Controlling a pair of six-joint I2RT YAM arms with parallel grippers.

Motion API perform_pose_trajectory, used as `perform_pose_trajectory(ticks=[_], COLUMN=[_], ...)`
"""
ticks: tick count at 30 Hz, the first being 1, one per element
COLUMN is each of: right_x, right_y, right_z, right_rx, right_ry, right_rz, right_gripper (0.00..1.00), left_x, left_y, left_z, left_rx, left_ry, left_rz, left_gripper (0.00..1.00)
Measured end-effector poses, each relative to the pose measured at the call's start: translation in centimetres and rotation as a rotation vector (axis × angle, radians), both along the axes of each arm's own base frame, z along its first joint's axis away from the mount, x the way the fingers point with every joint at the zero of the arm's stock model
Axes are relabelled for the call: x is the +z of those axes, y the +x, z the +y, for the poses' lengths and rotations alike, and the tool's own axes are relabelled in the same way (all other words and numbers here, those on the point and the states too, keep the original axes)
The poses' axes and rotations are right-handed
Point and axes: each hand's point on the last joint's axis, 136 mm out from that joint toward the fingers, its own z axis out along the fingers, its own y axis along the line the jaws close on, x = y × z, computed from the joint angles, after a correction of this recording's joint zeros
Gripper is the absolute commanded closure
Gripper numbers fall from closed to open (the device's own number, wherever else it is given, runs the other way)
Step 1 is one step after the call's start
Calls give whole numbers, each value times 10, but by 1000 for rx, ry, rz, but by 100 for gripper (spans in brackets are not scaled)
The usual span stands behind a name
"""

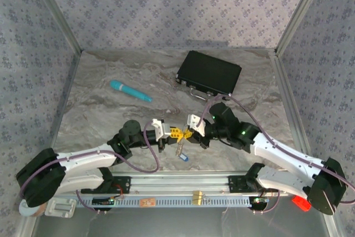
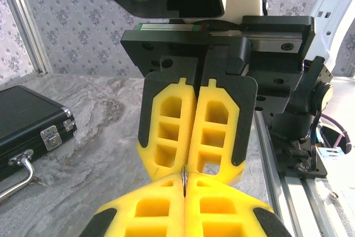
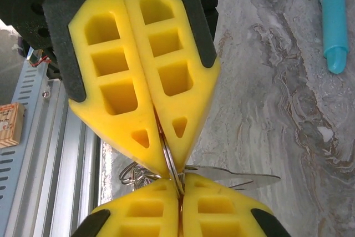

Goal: Put the keys on the keyring

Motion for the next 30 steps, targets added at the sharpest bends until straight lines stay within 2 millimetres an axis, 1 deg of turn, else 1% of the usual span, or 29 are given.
perform_pose_trajectory(ticks=[1, 3, 9, 16, 24, 27, 30], right_x=[0, 2, 22, 25, 23, 22, 22], right_y=[0, -1, 1, 1, 4, 3, 3], right_z=[0, -2, -14, -16, -10, -8, -7], right_rx=[2, 1, -30, -35, -22, -13, -5], right_ry=[-1, -1, 43, 52, 59, 63, 66], right_rz=[-5, -9, -56, -61, -53, -49, -42], right_gripper=[80, 77, 76, 76, 79, 82, 88], left_x=[1, 3, 6, 6, 6, 6, 6], left_y=[0, -1, -1, -1, -2, -2, -2], left_z=[0, 0, 0, 0, 0, 0, 0], left_rx=[-1, -3, -4, -8, -11, -11, -10], left_ry=[-3, -12, -23, -23, -23, -23, -23], left_rz=[-1, -8, -16, -16, -16, -16, -16], left_gripper=[100, 100, 100, 100, 100, 100, 100])
